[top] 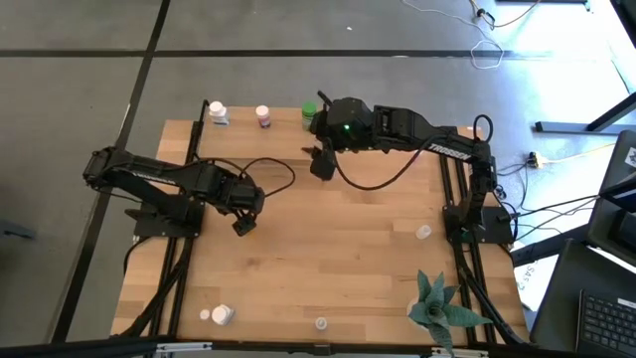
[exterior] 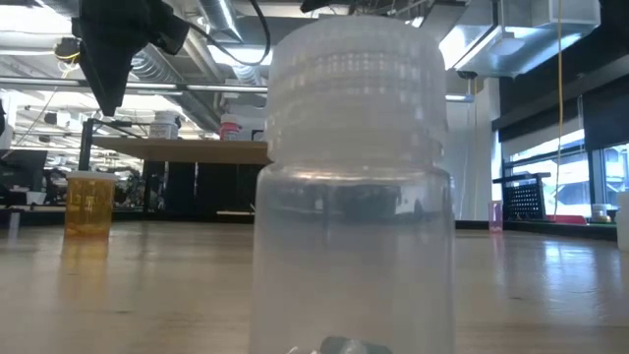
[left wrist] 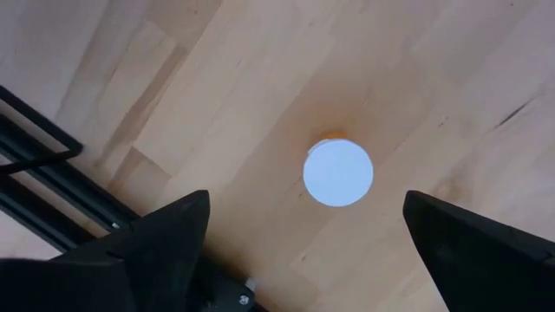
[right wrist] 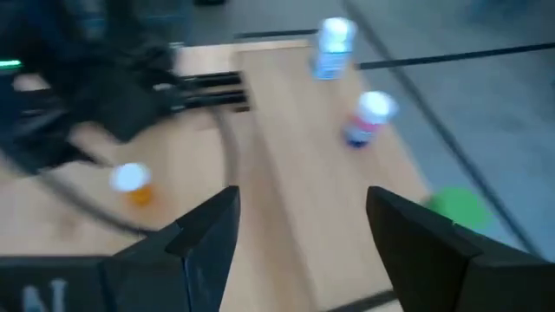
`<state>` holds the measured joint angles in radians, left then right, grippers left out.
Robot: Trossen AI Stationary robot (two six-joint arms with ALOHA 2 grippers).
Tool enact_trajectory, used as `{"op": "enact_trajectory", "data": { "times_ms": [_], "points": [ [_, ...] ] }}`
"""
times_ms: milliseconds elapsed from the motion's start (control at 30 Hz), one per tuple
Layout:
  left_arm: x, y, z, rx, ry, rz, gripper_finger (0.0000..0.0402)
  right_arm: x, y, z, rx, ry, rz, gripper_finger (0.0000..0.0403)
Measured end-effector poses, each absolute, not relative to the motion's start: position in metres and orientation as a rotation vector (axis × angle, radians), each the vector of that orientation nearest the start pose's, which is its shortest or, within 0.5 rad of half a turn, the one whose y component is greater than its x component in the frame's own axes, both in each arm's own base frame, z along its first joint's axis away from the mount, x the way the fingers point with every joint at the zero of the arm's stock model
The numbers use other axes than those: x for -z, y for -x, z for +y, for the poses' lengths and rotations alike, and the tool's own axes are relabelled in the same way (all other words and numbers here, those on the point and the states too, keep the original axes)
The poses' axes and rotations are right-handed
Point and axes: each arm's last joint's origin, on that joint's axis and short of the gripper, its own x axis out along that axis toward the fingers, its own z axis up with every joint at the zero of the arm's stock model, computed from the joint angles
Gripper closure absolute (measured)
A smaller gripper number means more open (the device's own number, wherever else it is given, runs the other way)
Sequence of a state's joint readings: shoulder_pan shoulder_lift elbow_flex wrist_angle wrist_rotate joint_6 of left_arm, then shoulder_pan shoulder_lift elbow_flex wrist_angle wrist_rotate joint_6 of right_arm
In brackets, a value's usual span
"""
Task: Pick and place medicine bottles onto shelf by color
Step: Put the orange pill bottle on the shelf
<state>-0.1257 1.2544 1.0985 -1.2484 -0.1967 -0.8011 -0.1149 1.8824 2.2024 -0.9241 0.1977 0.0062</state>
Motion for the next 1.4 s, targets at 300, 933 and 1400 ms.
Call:
{"op": "enact_trajectory", "data": {
  "times_ms": [300, 933, 1400],
  "points": [
    [-0.281, -0.204, -0.020, -0.600, 0.442, 1.262, 0.0021, -0.431, -0.386, -0.028, -0.518, -0.001, 0.580, 0.0150],
    [-0.281, -0.205, -0.020, -0.595, 0.447, 1.257, 0.0021, -0.429, -0.387, -0.030, -0.485, 0.033, 0.600, 0.0150],
    [-0.270, -0.211, -0.024, -0.523, 0.526, 1.247, 0.0021, -0.429, -0.387, -0.030, -0.485, 0.036, 0.595, 0.0150]
  ]
}}
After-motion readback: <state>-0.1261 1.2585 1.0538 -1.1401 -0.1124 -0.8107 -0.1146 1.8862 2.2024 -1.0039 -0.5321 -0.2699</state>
